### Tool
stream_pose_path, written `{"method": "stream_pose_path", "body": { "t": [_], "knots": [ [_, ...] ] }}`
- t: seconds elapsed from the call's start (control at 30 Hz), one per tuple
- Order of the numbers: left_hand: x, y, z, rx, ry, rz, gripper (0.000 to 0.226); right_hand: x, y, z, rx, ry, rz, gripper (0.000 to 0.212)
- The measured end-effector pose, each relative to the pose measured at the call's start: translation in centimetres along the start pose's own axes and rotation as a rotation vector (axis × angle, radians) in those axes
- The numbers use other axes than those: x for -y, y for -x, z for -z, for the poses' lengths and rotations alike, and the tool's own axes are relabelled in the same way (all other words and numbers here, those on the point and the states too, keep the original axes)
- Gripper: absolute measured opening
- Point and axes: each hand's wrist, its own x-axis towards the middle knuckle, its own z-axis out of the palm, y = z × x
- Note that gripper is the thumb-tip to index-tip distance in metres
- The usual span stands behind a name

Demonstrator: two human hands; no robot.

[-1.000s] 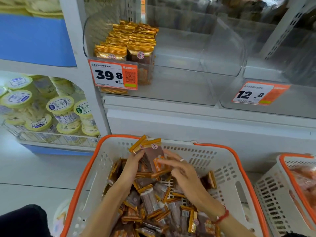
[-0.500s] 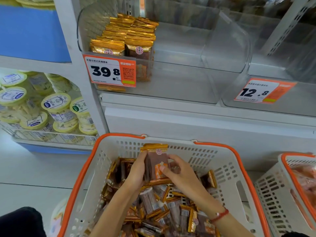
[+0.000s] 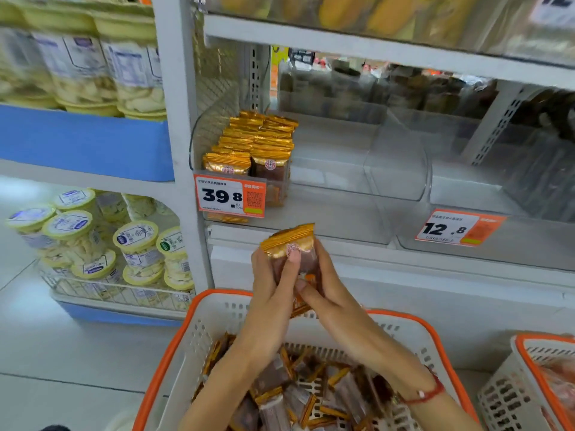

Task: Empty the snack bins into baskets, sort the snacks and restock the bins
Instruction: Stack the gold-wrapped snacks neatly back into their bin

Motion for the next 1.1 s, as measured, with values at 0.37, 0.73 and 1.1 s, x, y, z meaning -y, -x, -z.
{"method": "stream_pose_path", "body": {
  "t": [0.37,0.73,1.1],
  "knots": [
    [-10.8,-9.3,2.7,-0.087,-0.574,-0.517,0.062,10.6,-7.8,4.6,-0.118,0.121,0.267,0.041],
    [-11.5,-14.2,7.0,-0.211,-1.141,-0.509,0.062,8.6,-17.1,6.9,-0.145,0.351,0.057,0.067],
    [-4.3,-10.5,9.8,-0.540,-0.997,-0.471,0.087,8.5,-18.3,6.0,0.081,0.265,-0.222,0.058]
  ]
}}
